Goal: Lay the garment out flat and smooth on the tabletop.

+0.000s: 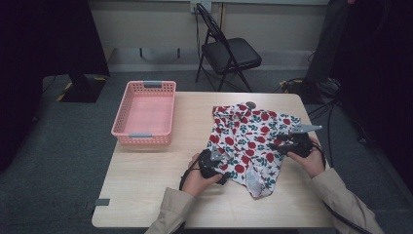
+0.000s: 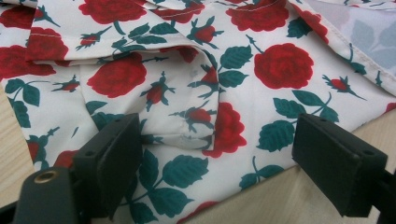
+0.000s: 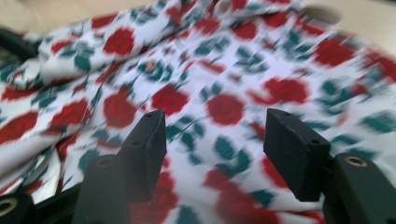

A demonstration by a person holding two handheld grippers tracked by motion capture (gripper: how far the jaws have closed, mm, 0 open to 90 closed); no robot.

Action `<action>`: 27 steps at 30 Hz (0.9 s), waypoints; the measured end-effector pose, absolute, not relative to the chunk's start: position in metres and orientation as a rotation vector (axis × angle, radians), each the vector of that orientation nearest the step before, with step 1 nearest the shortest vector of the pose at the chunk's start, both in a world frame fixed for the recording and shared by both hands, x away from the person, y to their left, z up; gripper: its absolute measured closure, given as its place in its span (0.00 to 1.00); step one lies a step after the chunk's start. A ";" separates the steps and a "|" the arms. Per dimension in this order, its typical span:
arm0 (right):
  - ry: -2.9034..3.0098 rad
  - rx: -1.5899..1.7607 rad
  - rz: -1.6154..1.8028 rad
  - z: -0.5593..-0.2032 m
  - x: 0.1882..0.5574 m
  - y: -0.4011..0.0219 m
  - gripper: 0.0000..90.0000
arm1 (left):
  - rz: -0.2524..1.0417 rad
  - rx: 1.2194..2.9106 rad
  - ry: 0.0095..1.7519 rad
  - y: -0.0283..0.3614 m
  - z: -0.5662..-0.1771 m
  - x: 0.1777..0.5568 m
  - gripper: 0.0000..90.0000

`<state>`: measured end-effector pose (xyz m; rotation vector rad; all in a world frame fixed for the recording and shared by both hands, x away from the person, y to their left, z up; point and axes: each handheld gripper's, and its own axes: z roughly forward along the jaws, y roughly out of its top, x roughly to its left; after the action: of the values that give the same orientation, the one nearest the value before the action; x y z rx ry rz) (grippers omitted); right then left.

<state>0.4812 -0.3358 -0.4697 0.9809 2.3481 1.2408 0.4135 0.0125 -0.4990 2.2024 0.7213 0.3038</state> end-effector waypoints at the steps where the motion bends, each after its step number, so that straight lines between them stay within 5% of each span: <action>1: 2.369 0.984 1.229 -0.476 0.479 -0.333 0.43 | 0.304 2.203 0.721 0.012 -0.499 0.414 0.17; 27: 2.379 1.034 1.089 -0.497 0.442 -0.346 0.40 | 0.298 2.210 0.699 0.011 -0.499 0.412 0.17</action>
<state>0.4423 -0.3462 -0.4970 1.0344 2.3792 1.0888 0.4123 0.0111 -0.4990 2.2099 0.6989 0.2978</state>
